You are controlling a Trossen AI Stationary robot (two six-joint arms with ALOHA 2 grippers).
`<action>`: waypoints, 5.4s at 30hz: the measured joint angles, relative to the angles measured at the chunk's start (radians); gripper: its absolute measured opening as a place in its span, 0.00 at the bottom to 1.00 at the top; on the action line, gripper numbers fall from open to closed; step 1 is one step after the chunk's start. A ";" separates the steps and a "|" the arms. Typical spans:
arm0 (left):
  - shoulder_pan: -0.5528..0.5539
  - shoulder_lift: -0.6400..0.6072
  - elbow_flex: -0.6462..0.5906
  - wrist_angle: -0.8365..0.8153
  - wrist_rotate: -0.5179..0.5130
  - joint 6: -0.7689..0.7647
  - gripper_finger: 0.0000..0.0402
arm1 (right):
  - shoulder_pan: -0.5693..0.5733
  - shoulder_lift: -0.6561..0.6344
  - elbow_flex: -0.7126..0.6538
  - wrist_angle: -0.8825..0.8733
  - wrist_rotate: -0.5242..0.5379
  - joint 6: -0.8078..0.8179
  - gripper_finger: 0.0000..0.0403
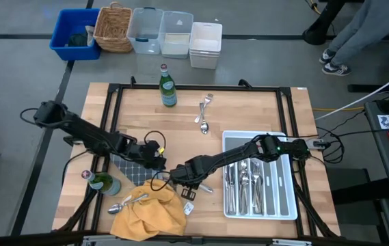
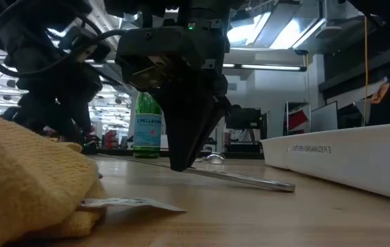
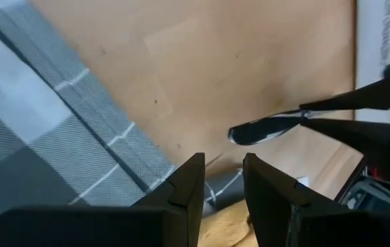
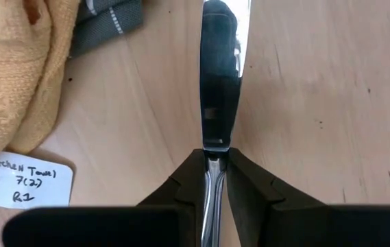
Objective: Sort silverware
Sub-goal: Stack the silver knife into the white utensil tray with the other silver knives
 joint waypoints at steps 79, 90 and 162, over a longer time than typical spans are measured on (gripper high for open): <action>-0.003 0.270 0.001 0.320 0.081 -0.087 0.22 | 0.000 0.000 0.000 -0.005 0.000 -0.003 0.14; -0.003 0.270 0.000 0.347 0.041 -0.070 0.22 | 0.001 0.000 0.000 -0.005 0.000 -0.005 0.14; 0.000 0.361 0.000 0.804 0.082 0.045 0.00 | 0.028 -0.241 0.000 -0.150 0.075 0.133 0.27</action>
